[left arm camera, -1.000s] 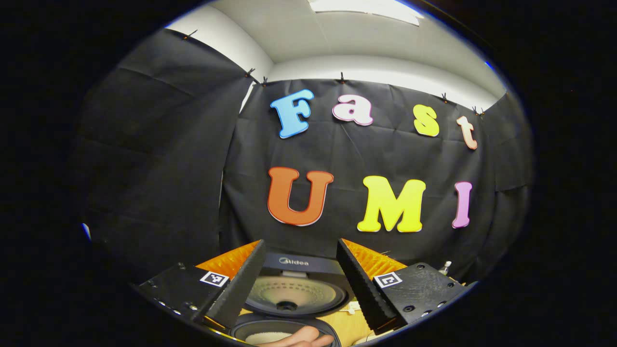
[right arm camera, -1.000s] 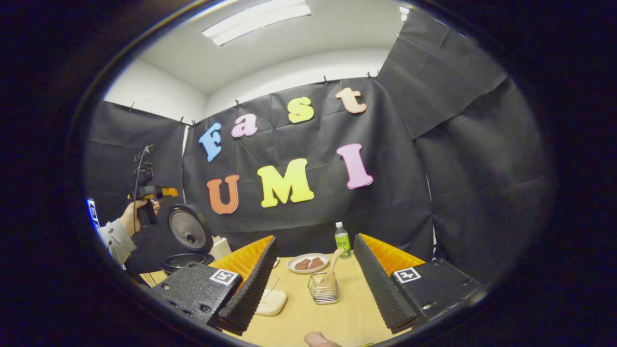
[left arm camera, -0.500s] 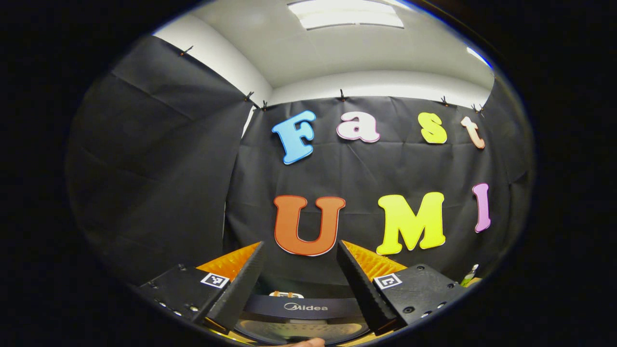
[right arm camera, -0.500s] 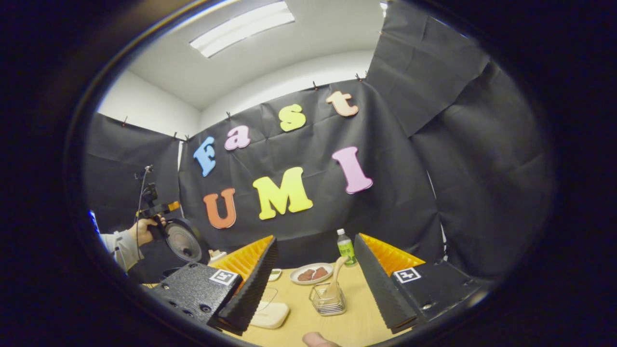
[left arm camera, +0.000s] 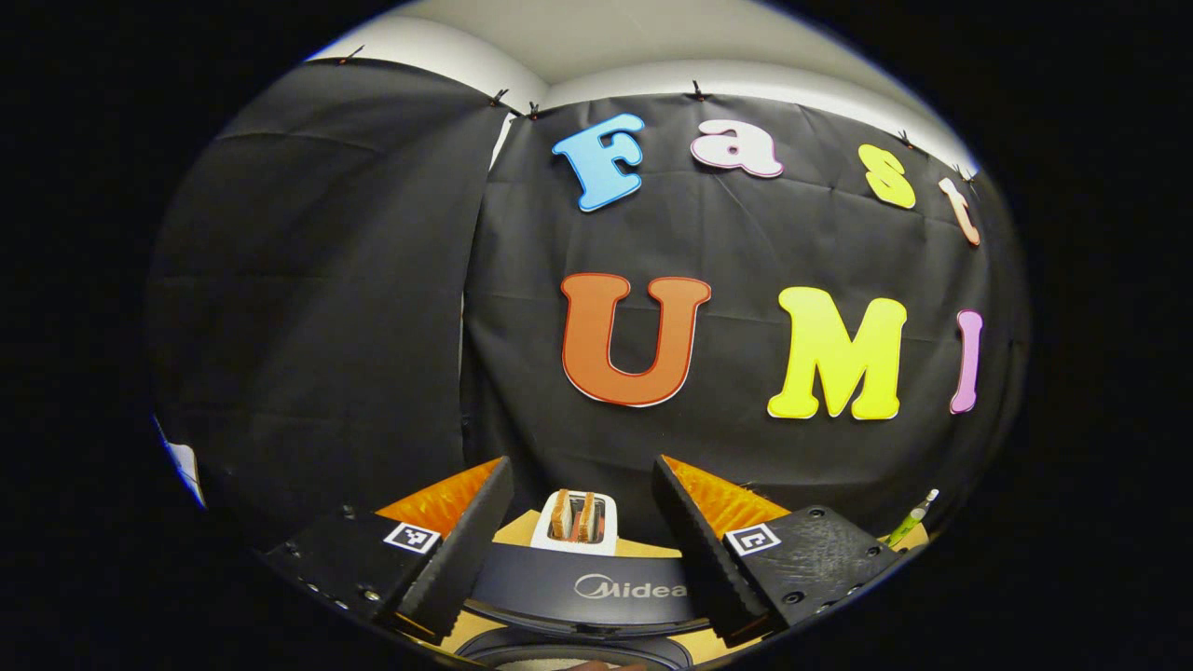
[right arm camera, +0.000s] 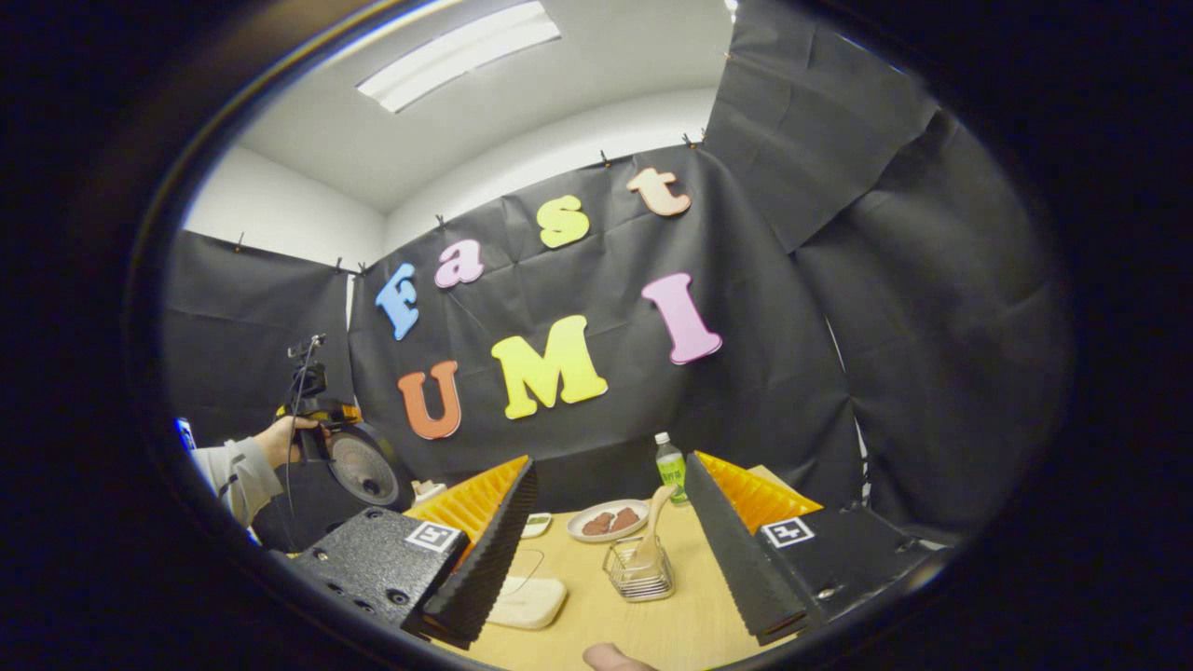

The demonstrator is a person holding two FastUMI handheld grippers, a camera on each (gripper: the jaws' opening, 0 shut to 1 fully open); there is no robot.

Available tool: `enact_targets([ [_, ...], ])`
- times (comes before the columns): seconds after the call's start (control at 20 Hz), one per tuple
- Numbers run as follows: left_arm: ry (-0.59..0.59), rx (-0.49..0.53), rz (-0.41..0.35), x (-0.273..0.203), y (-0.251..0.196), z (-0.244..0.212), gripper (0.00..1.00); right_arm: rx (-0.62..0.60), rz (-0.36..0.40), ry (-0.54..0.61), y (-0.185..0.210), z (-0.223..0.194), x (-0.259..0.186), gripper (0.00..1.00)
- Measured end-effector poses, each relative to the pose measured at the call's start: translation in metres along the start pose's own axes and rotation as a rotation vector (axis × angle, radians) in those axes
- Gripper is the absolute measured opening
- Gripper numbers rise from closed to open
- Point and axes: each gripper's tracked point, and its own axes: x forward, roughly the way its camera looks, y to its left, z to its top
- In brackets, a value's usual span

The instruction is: Close the left gripper, press the button to open the rice cooker; take a wooden spoon from the chopstick holder with the right hand, scoop a spoonful of rice and pour it into the rice cooker, then put the wooden spoon back into the chopstick holder.

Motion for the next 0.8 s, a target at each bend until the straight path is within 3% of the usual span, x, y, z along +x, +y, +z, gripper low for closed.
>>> enact_targets([
  [0.2, 0.045, 0.016, 0.002, -0.022, 0.002, -0.01, 0.97, -0.022, -0.004, -0.023, 0.008, 0.009, -0.018, 1.0],
  [0.25, 0.042, 0.017, -0.001, -0.027, 0.003, -0.008, 0.97, -0.021, -0.005, -0.017, 0.011, 0.009, -0.022, 0.91],
  [0.3, 0.045, 0.017, -0.006, -0.034, 0.003, -0.01, 0.96, -0.02, 0.001, -0.01, 0.015, 0.009, -0.027, 0.91],
  [0.35, 0.044, 0.02, -0.014, -0.041, 0.003, -0.013, 0.96, -0.02, 0.011, -0.002, 0.02, 0.009, -0.031, 1.0],
  [0.6, 0.103, 0.036, -0.055, -0.078, 0.006, -0.038, 0.97, -0.029, 0.02, 0.01, 0.039, 0.017, -0.048, 1.0],
  [0.7, 0.178, 0.068, -0.075, -0.091, 0.004, -0.062, 0.96, -0.035, 0.035, 0.022, 0.05, 0.018, -0.055, 1.0],
  [0.8, 0.358, 0.101, -0.144, -0.112, -0.004, -0.109, 0.96, -0.034, 0.042, 0.019, 0.056, 0.023, -0.063, 1.0],
])
